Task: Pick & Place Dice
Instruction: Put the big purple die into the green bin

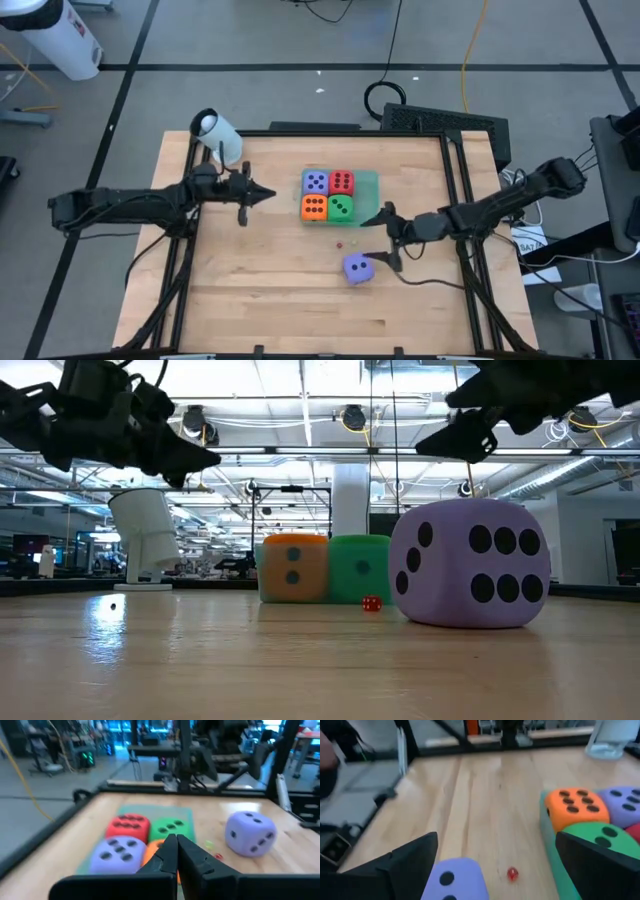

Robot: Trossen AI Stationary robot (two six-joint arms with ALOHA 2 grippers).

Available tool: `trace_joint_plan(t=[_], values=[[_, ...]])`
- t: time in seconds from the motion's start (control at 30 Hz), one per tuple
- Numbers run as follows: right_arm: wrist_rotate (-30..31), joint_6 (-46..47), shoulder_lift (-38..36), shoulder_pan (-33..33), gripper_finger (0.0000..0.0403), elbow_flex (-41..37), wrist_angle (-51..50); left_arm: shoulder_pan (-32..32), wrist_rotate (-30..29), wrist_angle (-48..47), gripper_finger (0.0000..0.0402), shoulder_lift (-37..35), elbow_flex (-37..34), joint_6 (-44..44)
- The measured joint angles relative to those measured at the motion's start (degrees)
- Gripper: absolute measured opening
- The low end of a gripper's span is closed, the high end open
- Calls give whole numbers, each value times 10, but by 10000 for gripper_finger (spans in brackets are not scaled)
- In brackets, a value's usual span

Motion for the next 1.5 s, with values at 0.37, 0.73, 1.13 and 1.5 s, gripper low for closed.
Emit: trace_joint_plan(t=[0.37, 0.73, 1.13, 1.5], values=[[-14, -48, 149, 1, 399, 198, -307, 48, 37, 83, 3, 0, 1, 10], [-192, -37, 185, 0, 400, 250, -338, 54, 48, 33, 3, 0, 1, -13], [-90, -56, 193, 21, 400, 249, -369, 54, 46, 35, 4, 0, 1, -17], [-94, -41, 230, 27, 400, 246, -363, 54, 33, 35, 13, 0, 1, -17]])
